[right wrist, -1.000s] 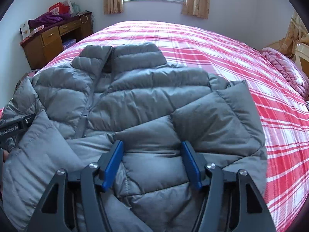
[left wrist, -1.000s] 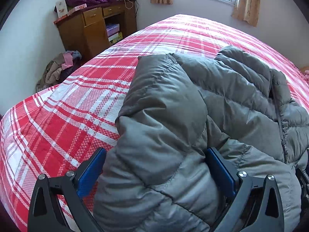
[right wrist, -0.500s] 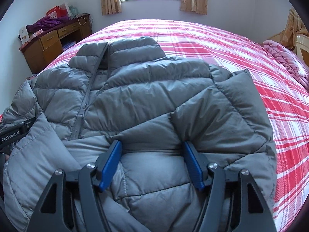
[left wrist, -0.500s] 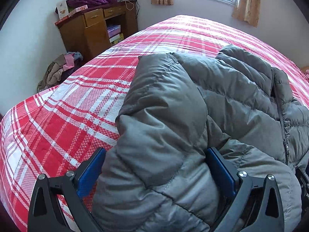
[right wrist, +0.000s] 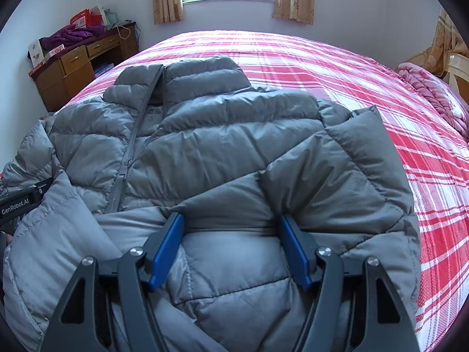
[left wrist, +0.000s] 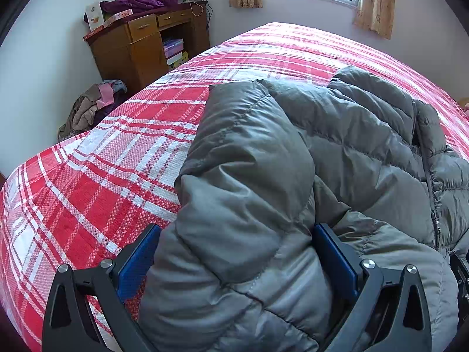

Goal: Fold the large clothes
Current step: 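Move both tools to the jacket hem and pinch its edge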

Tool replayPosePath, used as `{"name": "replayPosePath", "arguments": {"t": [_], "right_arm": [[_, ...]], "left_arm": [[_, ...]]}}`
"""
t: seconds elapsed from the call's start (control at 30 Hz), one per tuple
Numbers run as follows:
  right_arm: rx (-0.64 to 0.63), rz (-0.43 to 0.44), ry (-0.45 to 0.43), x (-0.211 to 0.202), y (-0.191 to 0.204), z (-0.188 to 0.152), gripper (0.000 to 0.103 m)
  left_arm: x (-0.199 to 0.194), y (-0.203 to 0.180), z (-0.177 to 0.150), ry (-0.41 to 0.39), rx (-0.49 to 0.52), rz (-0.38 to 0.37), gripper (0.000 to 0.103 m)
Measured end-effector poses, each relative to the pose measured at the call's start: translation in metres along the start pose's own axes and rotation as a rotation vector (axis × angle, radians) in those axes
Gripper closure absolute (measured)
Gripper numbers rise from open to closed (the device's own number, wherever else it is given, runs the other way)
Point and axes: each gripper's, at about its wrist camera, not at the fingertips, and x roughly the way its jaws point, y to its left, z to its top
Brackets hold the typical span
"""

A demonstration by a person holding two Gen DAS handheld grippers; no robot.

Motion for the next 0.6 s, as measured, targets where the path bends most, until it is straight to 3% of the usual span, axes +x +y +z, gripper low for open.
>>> {"name": "replayPosePath", "arguments": {"t": [0.2,0.27,0.4,0.47,0.6], "right_arm": [[0.007,0.012,0.001,0.000,-0.002,0.000,0.032],[-0.001,0.036,0.021,-0.001,-0.003,0.003,0.023],[-0.028,0.103,0.067,-0.014,-0.008,0.016,0.019],[-0.012,0.123,0.044,-0.024,-0.016,0.031,0.010],[0.074,0.125,0.050,-0.014,-0.037,0.082,0.008]], "left_arm": [[-0.003,0.002,0.004,0.023,0.004,-0.028,0.001],[-0.017,0.010,0.013,0.057,0.004,-0.056,0.001],[-0.061,0.025,0.042,-0.008,-0.040,-0.166,0.001],[-0.061,0.015,0.064,0.001,0.000,-0.164,0.001],[-0.041,-0.014,0.106,0.005,0.047,-0.121,0.001]]}}
